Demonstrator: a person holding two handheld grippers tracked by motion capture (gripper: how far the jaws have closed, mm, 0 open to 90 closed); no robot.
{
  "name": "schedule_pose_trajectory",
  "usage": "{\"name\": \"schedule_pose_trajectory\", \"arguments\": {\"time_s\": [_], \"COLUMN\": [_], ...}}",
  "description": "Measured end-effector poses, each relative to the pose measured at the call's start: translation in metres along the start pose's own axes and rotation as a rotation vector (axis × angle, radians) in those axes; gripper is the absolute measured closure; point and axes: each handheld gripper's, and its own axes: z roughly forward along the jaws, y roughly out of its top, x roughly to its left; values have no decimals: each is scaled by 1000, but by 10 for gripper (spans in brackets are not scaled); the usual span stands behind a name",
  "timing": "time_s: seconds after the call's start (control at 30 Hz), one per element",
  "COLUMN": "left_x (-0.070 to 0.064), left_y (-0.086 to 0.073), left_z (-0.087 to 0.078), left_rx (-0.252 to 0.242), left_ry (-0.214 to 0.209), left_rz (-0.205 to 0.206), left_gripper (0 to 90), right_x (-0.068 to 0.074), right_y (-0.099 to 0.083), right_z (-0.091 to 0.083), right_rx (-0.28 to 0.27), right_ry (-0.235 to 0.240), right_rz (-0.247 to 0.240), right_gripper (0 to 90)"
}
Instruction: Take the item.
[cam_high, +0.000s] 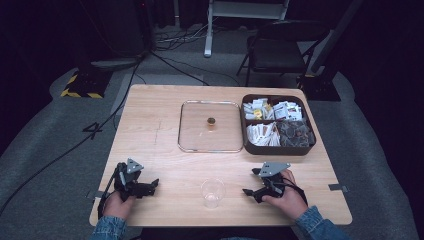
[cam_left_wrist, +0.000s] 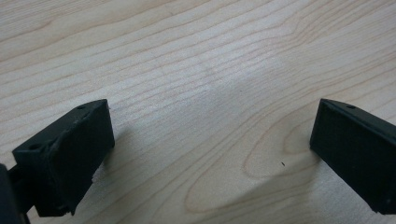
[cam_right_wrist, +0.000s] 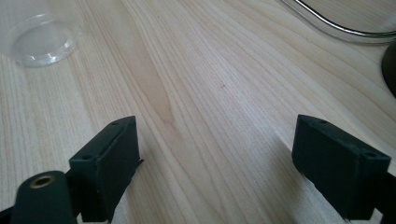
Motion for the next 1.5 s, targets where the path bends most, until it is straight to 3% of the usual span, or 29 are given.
{"name": "schedule_pose_trajectory", "arguments": {"time_s": [0.87, 1.0, 1.17, 1.37, 1.5], "left_x": [0, 0, 0, 0, 0], "left_y": [0, 0, 0, 0, 0], "left_z": [0, 0, 0, 0, 0], "left_rx": [0, 0, 0, 0, -1], "left_ry": [0, 0, 0, 0, 0], "left_rz": [1, 0, 0, 1, 1], "left_gripper": [0, 0, 0, 0, 0], "right_x": [1, 2, 5, 6, 5], "right_y": [0, 1, 15, 33, 40], "right_z": [0, -1, -13, -27, -33], "right_rx": [0, -2, -41, -70, -76], "right_ry": [-6, 0, -15, 0, 13], "right_rz": [5, 7, 16, 1, 15], "right_gripper": [156, 207, 205, 206, 207]}}
